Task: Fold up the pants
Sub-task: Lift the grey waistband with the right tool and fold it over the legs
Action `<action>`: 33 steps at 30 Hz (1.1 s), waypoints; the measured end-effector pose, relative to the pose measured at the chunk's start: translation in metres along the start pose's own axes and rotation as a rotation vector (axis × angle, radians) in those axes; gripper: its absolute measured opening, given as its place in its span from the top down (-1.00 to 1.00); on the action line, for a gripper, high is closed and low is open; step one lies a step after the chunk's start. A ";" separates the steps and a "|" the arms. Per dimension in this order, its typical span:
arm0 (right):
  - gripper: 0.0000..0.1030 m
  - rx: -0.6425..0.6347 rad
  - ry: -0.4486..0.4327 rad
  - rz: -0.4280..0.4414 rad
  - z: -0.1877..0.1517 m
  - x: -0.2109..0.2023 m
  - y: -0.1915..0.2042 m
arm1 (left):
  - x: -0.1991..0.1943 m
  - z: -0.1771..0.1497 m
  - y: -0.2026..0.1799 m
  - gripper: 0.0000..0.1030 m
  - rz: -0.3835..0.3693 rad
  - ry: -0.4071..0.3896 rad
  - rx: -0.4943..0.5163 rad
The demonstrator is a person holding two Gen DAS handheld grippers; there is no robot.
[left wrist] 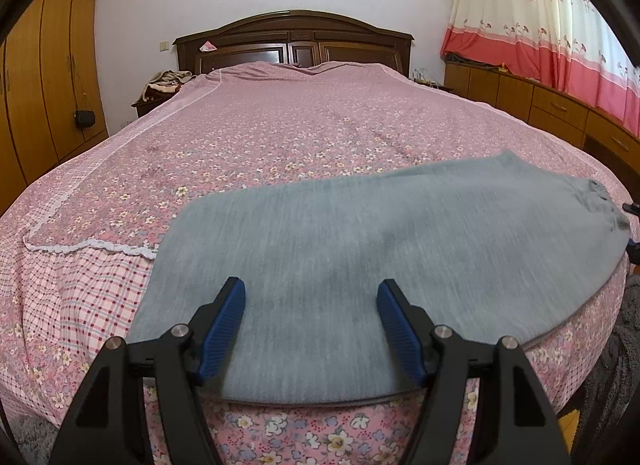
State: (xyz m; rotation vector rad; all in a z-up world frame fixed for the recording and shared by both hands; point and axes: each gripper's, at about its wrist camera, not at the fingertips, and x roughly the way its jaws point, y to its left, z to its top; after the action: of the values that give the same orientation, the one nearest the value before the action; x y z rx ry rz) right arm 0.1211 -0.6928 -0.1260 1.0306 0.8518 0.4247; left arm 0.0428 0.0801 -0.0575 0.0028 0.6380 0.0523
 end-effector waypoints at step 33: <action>0.61 -0.624 0.001 -0.608 -0.022 0.005 0.205 | -0.019 0.011 0.015 -0.41 -0.033 -0.053 -0.092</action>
State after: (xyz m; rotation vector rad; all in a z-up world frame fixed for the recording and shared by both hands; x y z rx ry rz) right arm 0.1216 -0.5801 0.0461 0.1729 0.9053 0.1469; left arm 0.0330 0.0939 -0.0370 -0.0950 0.5825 0.0493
